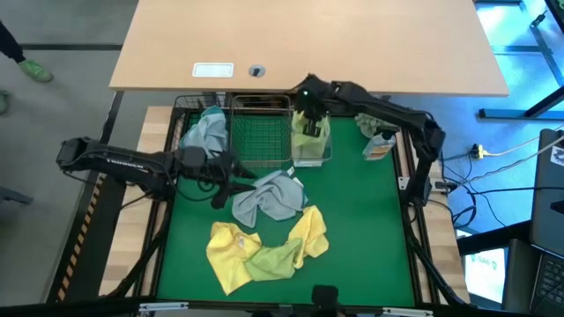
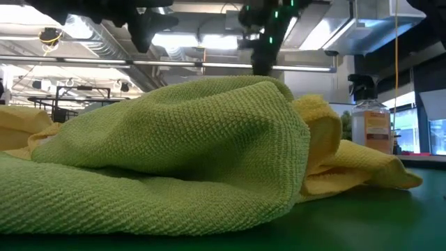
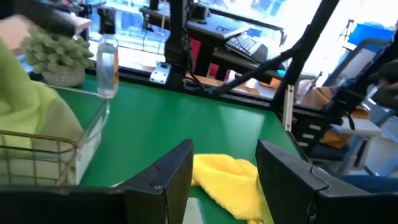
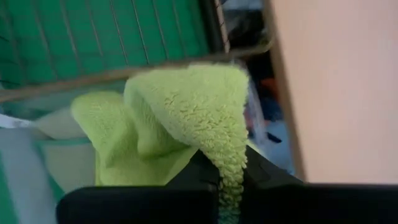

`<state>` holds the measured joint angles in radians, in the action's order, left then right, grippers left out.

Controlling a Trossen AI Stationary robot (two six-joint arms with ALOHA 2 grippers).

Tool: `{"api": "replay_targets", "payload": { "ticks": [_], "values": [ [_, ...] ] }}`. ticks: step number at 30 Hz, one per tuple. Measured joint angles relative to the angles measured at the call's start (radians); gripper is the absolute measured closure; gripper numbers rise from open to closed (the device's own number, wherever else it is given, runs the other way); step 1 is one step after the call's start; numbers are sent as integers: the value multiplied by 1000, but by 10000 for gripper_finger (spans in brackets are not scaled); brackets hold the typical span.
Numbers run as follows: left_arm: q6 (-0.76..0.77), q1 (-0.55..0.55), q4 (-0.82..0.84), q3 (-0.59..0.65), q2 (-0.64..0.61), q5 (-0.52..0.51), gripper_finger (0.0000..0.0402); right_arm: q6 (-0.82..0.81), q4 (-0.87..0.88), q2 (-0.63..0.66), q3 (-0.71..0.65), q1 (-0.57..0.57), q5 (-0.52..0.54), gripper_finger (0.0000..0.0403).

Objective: Sort microfiber towel by color & place in baskets
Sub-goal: Put the green microfiber cloth into the transparent bin

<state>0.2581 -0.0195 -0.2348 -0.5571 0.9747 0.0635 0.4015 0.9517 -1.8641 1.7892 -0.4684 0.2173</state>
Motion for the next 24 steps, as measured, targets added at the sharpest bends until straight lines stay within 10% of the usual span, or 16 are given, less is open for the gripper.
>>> {"api": "replay_targets", "payload": {
  "ticks": [13, 24],
  "values": [
    [1, -72, -23, 0, 1, -30, 233, -3, -458, -1, -466, -36, -107, 391],
    [1, -174, -25, 0, 1, -30, 233, -3, -537, -1, -546, -36, -107, 391]
  ]
}}
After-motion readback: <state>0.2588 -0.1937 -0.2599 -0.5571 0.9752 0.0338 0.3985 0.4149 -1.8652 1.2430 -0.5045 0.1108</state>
